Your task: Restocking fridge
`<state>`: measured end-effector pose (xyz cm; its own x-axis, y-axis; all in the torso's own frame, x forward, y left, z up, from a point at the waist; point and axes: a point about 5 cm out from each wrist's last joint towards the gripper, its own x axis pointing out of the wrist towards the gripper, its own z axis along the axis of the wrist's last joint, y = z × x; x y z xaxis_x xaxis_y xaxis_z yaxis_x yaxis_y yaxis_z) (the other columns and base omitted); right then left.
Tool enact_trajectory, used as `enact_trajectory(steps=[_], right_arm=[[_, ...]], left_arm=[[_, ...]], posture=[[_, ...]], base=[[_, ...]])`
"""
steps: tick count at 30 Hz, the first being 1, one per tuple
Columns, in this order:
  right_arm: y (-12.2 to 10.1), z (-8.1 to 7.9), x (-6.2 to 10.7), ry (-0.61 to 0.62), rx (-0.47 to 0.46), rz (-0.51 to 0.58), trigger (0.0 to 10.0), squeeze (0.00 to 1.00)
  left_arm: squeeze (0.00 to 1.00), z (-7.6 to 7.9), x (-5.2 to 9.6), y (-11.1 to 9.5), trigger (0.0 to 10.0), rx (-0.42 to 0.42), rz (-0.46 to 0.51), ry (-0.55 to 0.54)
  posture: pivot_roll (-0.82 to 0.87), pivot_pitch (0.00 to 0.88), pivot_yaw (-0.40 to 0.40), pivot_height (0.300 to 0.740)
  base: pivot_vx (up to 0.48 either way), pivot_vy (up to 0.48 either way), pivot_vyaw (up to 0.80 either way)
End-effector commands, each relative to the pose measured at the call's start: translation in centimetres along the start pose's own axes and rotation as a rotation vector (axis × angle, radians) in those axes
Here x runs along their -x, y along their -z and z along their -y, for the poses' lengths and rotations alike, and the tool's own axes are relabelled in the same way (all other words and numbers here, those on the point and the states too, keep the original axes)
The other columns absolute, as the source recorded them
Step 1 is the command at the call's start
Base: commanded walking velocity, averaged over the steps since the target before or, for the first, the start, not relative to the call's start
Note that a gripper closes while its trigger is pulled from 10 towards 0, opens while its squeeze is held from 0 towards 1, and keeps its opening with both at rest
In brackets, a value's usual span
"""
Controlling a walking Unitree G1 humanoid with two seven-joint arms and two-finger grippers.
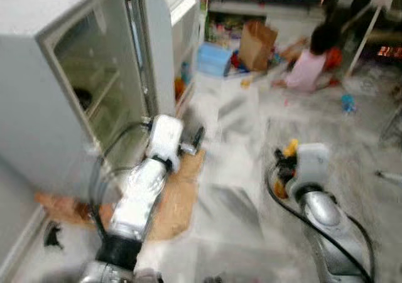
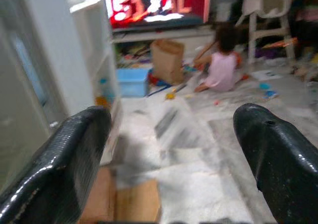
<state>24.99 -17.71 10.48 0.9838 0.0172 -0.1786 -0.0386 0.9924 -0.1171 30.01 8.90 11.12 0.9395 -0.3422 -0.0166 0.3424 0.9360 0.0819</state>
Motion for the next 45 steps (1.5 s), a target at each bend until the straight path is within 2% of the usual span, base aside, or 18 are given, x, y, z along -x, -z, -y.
enact_trajectory(steps=[1,6,13,27,33,38,45], right_arm=[[-0.9,0.6,-0.4,0.021,0.018,0.047,10.0,0.0],[-1.6,0.9,-1.3,0.028,0.045,0.082,10.0,0.0],[-1.9,0.9,-1.7,0.027,0.059,0.103,10.0,0.0],[-2.3,0.4,-2.0,0.017,0.053,0.139,10.0,0.0],[-2.5,0.0,-2.1,-0.02,0.012,0.155,10.0,0.0],[-2.8,-0.4,-2.2,-0.052,0.035,0.175,10.0,0.0],[-3.4,-0.9,-2.4,-0.078,0.031,0.202,10.0,0.0]], left_arm=[[0.0,-0.1,0.0,-0.2,10.0,-0.001,0.006,-0.022],[0.0,-0.7,0.3,0.2,10.0,-0.018,-0.013,-0.049],[0.0,-0.8,0.3,0.1,10.0,-0.04,-0.008,-0.049],[0.0,-0.9,0.2,0.1,10.0,-0.069,-0.008,-0.053],[0.0,-1.0,0.1,0.1,10.0,-0.08,-0.009,-0.071],[0.0,-1.2,0.0,0.2,10.0,-0.093,-0.02,-0.099],[0.0,-1.4,0.0,0.5,10.0,-0.109,-0.037,-0.125]], posture=[[-0.01,0.0,-0.03,0.74],[0.0,0.0,-0.03,0.74],[0.0,0.0,-0.031,0.74],[0.0,0.0,-0.029,0.74],[-0.01,0.0,-0.028,0.74],[-0.01,0.0,-0.029,0.74],[-0.01,0.0,-0.031,0.74]], base=[[0.0,-0.465,0.0],[0.194,-0.386,0.0],[0.376,-0.294,0.0],[0.46,0.0,0.0],[0.472,0.0,0.0],[0.48,0.0,0.0],[0.475,0.0,0.75]])
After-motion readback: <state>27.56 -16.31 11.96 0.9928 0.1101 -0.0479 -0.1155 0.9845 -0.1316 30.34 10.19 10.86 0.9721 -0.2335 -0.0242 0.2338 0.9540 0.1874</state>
